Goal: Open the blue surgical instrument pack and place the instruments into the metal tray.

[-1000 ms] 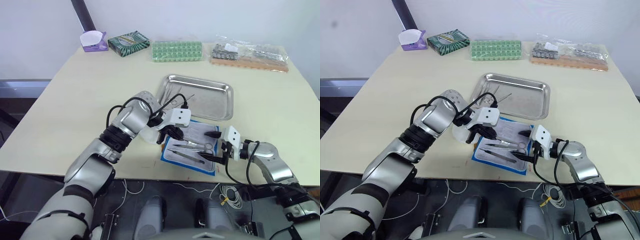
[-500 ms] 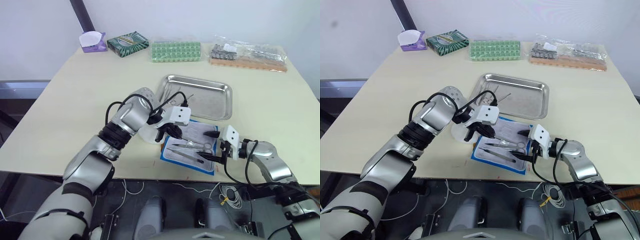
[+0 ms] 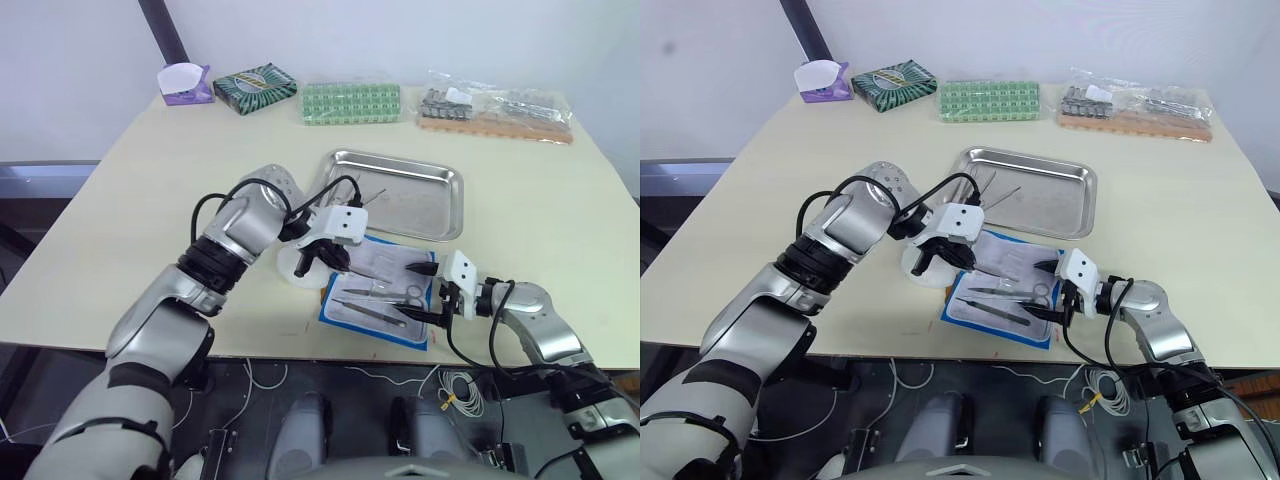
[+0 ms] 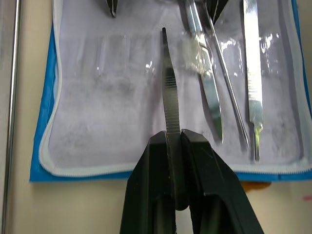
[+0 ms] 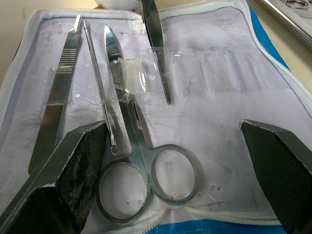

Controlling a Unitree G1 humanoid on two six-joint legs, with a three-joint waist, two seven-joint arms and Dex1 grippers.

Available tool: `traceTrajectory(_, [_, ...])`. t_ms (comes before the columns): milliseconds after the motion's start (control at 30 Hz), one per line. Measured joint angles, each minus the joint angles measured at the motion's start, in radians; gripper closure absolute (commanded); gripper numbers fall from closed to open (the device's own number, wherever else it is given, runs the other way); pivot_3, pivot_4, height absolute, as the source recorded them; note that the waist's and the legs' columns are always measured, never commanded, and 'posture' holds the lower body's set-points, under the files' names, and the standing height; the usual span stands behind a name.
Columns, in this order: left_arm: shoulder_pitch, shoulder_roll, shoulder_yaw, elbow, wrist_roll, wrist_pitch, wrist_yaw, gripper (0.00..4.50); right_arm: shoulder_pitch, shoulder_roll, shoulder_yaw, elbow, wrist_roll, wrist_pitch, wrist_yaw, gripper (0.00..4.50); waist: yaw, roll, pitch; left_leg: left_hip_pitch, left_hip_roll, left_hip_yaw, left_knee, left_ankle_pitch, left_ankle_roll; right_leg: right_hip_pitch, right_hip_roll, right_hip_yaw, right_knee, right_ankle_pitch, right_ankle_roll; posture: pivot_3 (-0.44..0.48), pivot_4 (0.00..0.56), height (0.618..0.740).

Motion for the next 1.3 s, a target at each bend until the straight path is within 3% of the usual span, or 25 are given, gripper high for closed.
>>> traceTrajectory(467, [-0.023, 0.115, 0.049, -0.021, -0.063, -0.013, -0.011, 4.46, -0.005, 0.005, 0.001, 0.004, -0.007, 0.000, 0.000, 0.00, -0.001, 0.000, 0.000, 0.001, 0.003, 0.001, 0.000, -0.001, -0.002, 0.000, 0.001, 0.001, 0.000, 0.000, 0.000, 0.000, 0.150, 0.740])
traceTrajectory(700, [0.026, 0.140, 0.172, -0.113, -0.146, 0.184, 0.049, 4.46, -0.005, 0.006, 0.002, 0.004, -0.007, 0.000, 0.000, 0.00, -0.001, 0.000, 0.000, 0.001, 0.005, 0.001, 0.000, -0.001, -0.001, 0.000, 0.002, 0.001, 0.000, 0.000, 0.000, 0.000, 0.150, 0.740])
traceTrajectory(900, [0.047, 0.007, 0.264, -0.158, -0.180, 0.442, 0.296, 4.46, -0.013, 0.006, 0.006, 0.009, -0.007, 0.001, 0.004, 0.00, -0.002, 0.000, -0.001, 0.001, 0.005, 0.002, 0.000, 0.000, 0.000, 0.000, 0.003, 0.002, 0.000, 0.000, 0.000, 0.000, 0.150, 0.740])
traceTrajectory(1167, [0.051, -0.163, 0.355, -0.159, -0.196, 0.656, 0.582, 4.46, -0.020, 0.004, 0.007, 0.016, -0.007, 0.001, 0.014, 0.00, -0.002, 0.000, -0.001, 0.002, 0.001, 0.001, 0.000, 0.000, 0.000, 0.001, 0.004, 0.003, 0.001, 0.000, 0.000, 0.000, 0.150, 0.740])
traceTrajectory(1300, [0.019, -0.352, 0.423, -0.046, -0.183, 0.704, 0.833, 4.46, -0.020, 0.003, 0.002, 0.027, -0.007, 0.000, 0.025, 0.00, 0.003, -0.004, -0.003, 0.002, -0.001, -0.001, 0.000, 0.000, 0.000, 0.002, 0.004, 0.004, 0.001, 0.000, 0.000, 0.000, 0.150, 0.740])
